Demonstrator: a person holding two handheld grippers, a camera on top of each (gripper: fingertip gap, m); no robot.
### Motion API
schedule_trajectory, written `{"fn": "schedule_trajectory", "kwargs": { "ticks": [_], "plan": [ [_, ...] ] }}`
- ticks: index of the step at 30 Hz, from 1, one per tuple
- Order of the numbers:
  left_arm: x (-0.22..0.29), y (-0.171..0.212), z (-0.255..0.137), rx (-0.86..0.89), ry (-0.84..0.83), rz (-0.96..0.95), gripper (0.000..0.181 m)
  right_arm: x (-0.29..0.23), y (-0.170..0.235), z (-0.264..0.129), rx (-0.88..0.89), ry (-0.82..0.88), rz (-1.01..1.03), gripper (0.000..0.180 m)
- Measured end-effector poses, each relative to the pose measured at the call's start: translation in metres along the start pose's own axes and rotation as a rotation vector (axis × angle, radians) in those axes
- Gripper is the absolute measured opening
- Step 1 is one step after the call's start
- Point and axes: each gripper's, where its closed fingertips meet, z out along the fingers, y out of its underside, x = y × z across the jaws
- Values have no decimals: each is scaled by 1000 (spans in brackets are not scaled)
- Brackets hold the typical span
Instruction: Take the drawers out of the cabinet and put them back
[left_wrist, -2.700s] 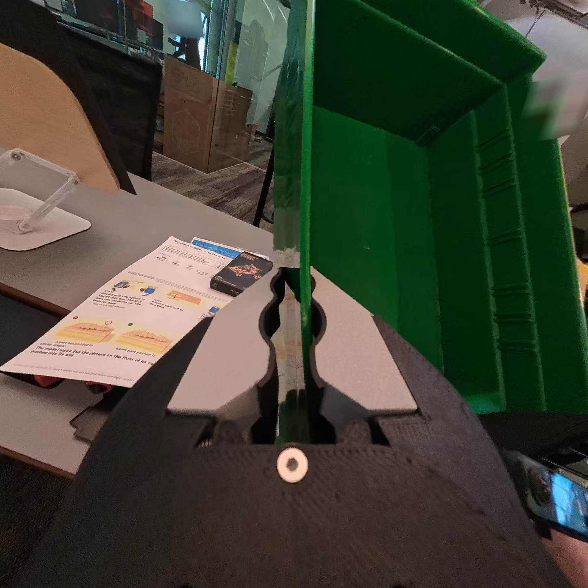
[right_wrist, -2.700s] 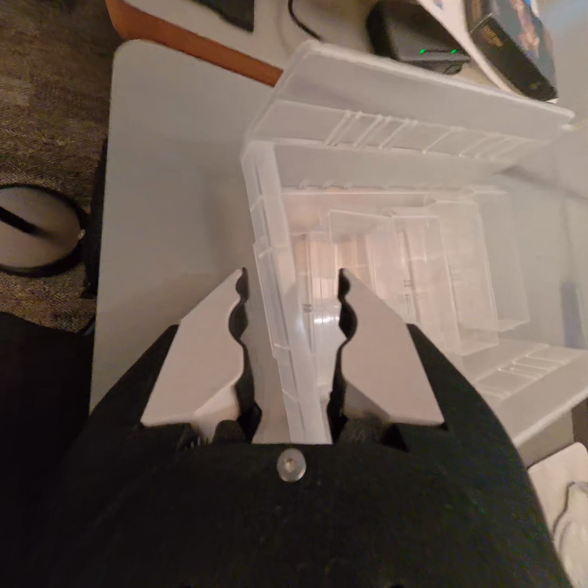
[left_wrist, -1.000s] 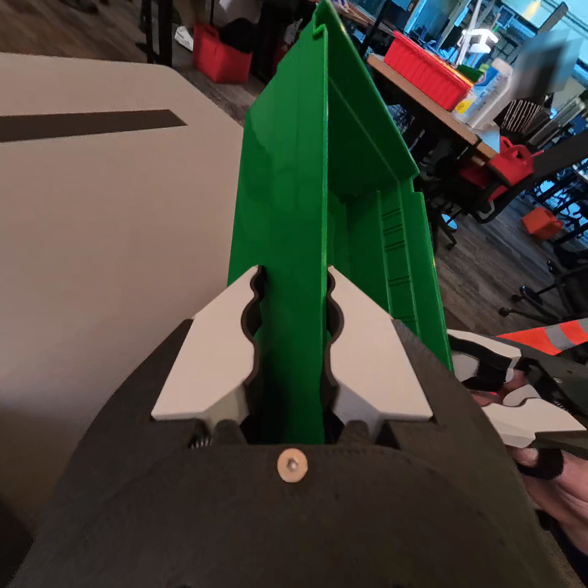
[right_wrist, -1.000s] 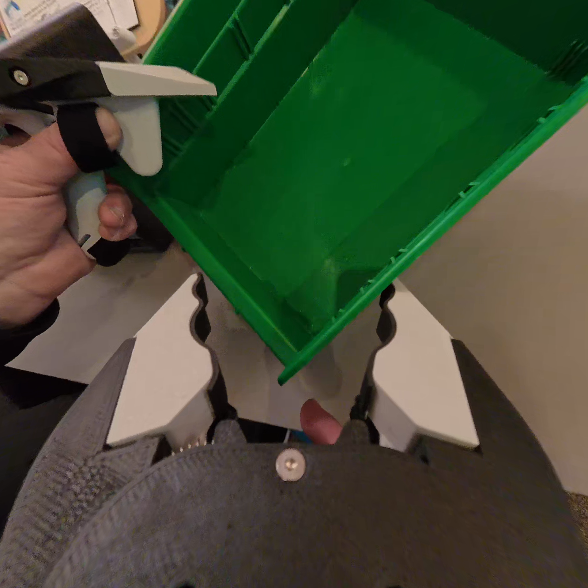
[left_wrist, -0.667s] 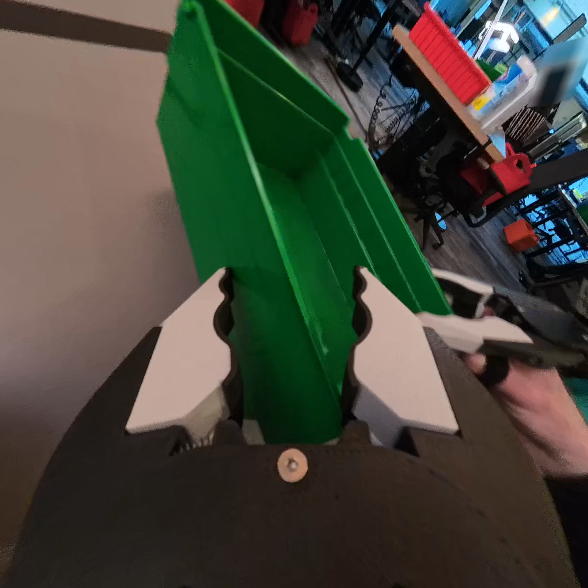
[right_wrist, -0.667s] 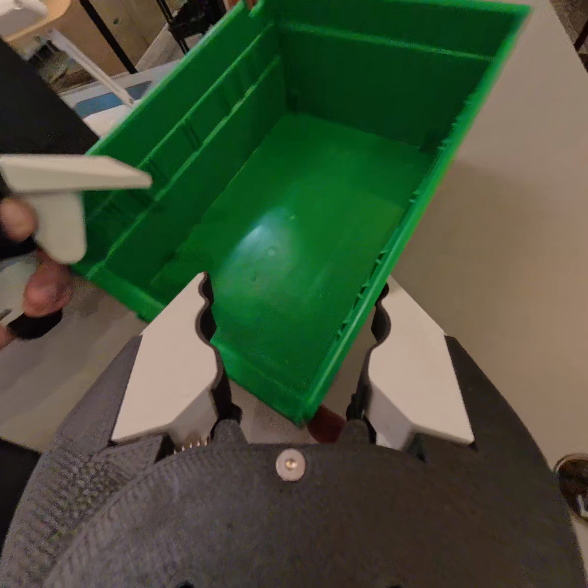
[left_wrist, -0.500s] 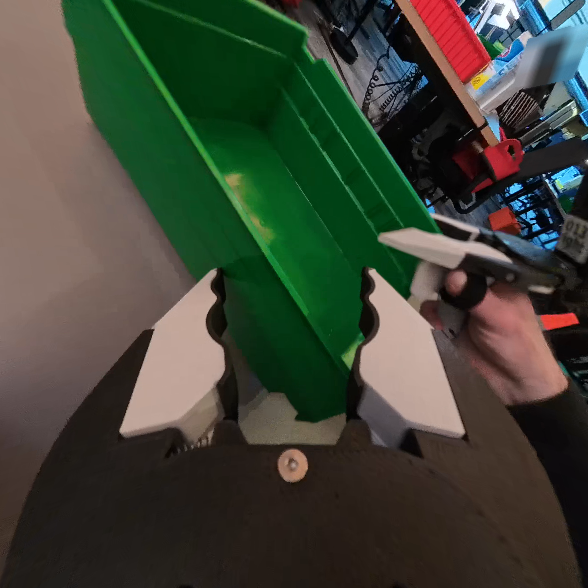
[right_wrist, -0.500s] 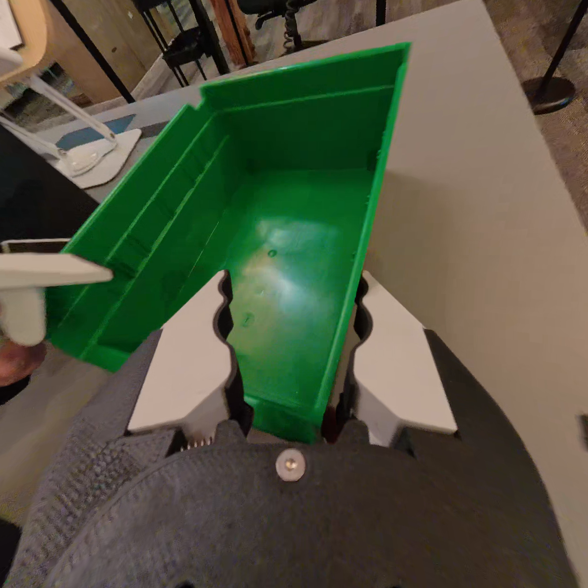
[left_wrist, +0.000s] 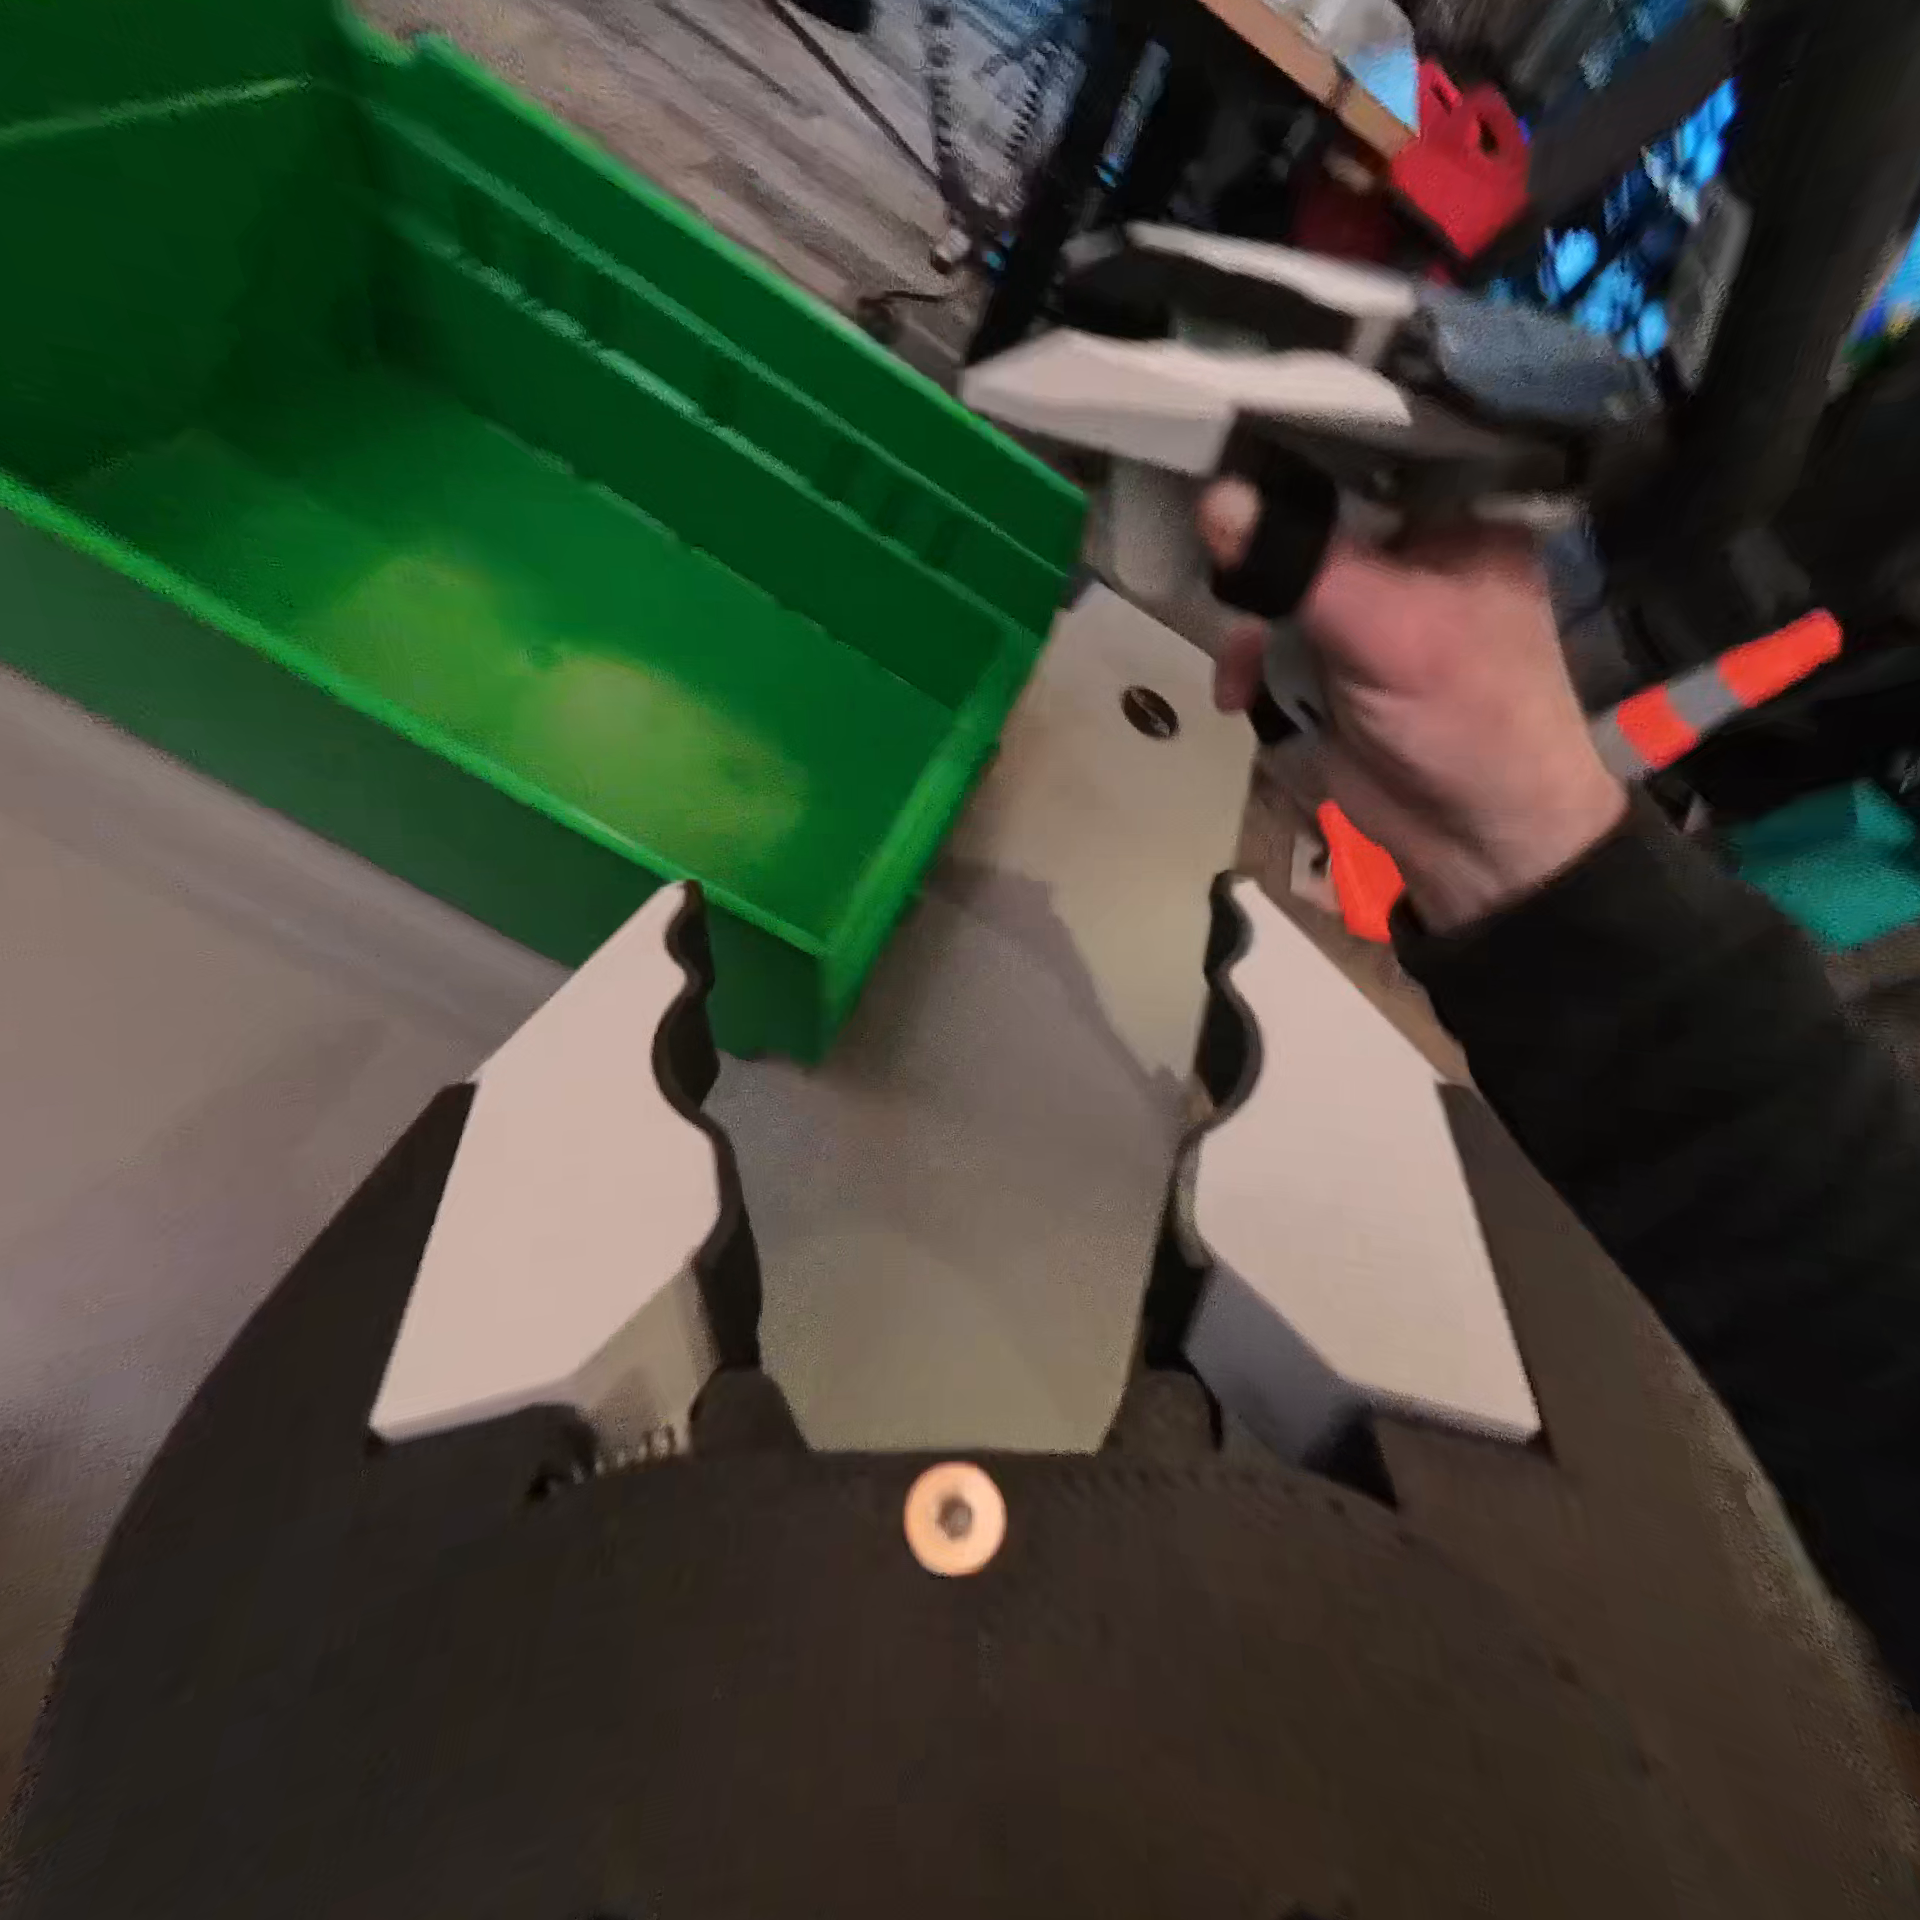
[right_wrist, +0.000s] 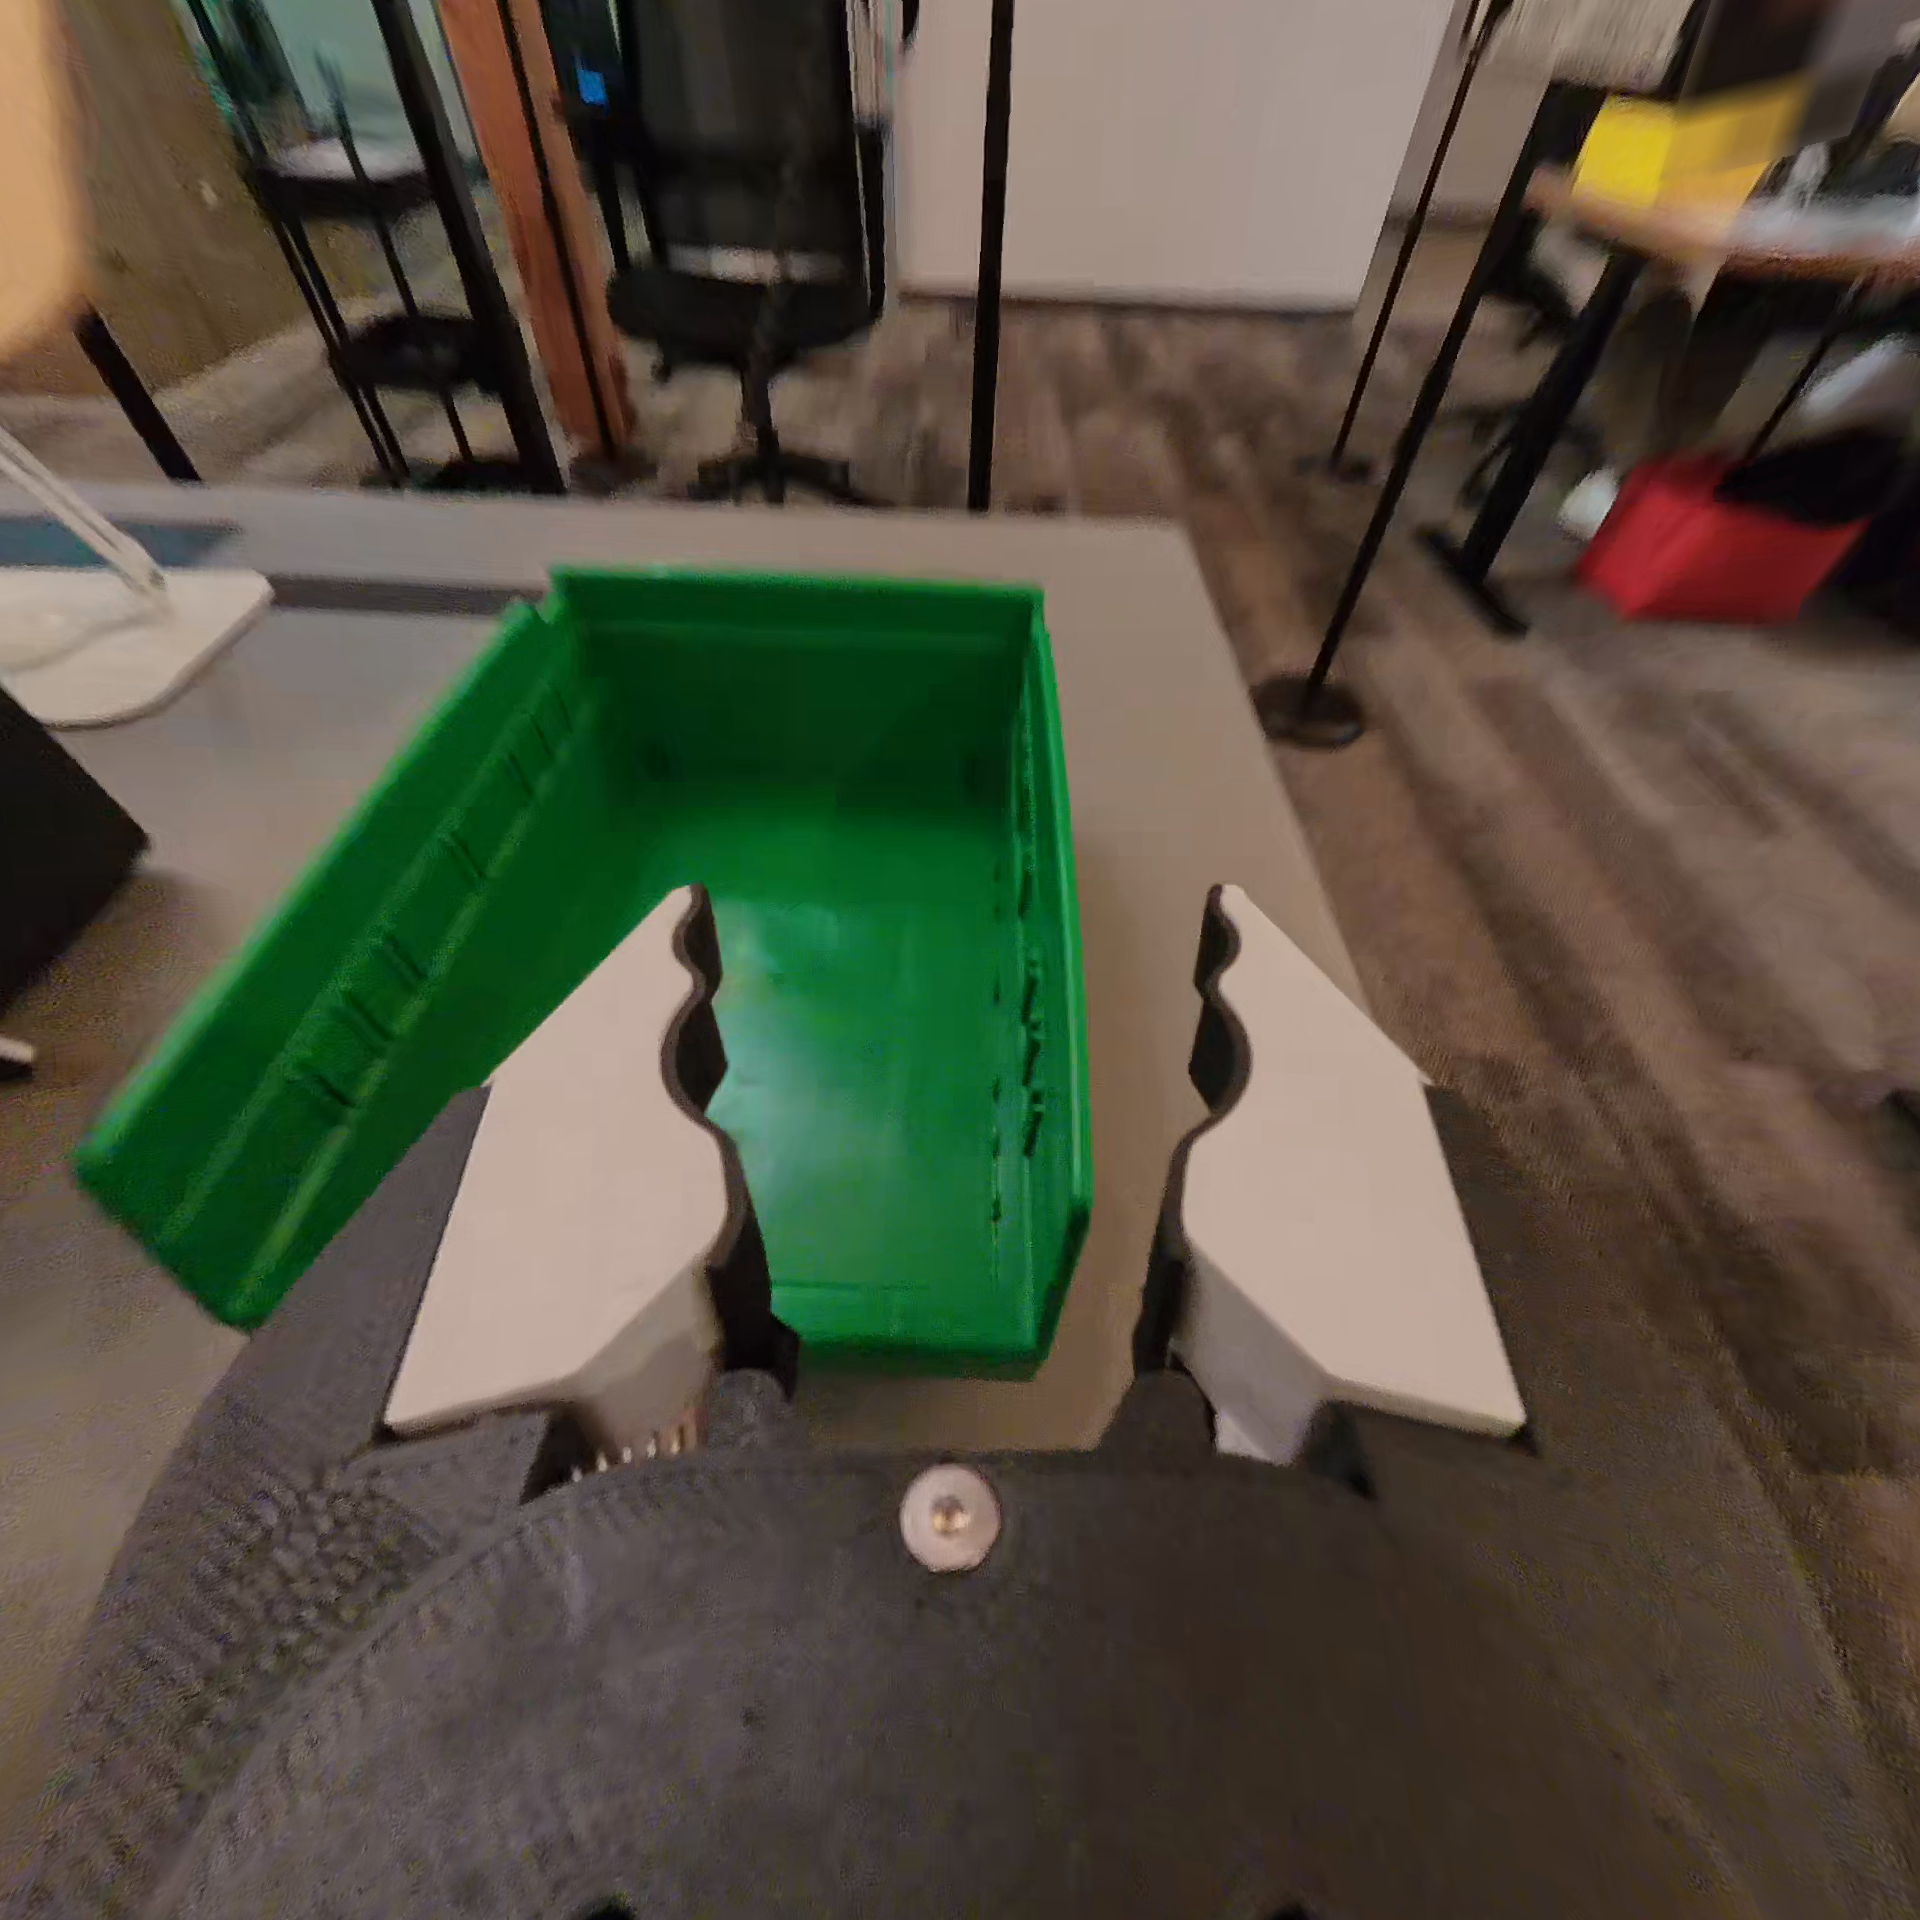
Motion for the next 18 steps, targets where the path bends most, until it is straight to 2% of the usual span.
{"fn": "schedule_trajectory", "kwargs": {
  "ticks": [1,5,8,11,14,16,18],
  "plan": [
    [16,2,-13,-3,5,77,88,-7,-14,-14,54,9,-17,90],
    [72,2,-88,65,92,242,68,-64,-65,-64,205,-67,-75,84],
    [70,-1,-164,109,-11,370,64,-119,-98,-98,332,-136,-166,70],
    [34,-1,-252,123,-234,476,51,-175,-111,-115,361,-229,-235,67],
    [-31,9,-350,72,-527,531,43,-224,-118,-128,366,-311,-281,54],
    [-78,29,-414,-4,-675,501,38,-259,-121,-136,371,-387,-291,50],
    [-122,56,-474,-91,-792,434,42,-294,-117,-140,340,-459,-323,50]
  ]
}}
